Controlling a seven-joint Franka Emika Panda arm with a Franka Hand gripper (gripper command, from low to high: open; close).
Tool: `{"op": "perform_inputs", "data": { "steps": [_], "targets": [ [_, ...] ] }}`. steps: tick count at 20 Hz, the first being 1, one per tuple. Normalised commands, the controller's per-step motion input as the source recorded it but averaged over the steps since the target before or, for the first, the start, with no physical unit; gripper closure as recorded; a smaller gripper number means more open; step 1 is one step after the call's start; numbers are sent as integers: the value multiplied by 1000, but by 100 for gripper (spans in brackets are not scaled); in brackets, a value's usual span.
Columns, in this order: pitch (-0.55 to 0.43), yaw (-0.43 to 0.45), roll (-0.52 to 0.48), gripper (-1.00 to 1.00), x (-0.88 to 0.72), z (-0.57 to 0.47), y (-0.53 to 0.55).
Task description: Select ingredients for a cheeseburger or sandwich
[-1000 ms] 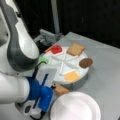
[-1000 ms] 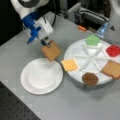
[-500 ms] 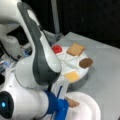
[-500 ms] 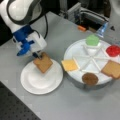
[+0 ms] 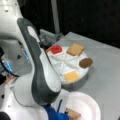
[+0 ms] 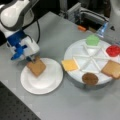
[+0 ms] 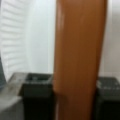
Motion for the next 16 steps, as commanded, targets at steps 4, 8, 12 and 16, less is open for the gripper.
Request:
{"op": "perform_inputs", "data": {
  "steps": [4,8,12,16],
  "targets": [
    [-14,104,489,100,333,48,-89],
    [-11,85,408,100,364,26,-103],
    [-41,59,308,100,409,-84,-148],
    [-56,67,235,100,426,-133,-142]
  ]
}}
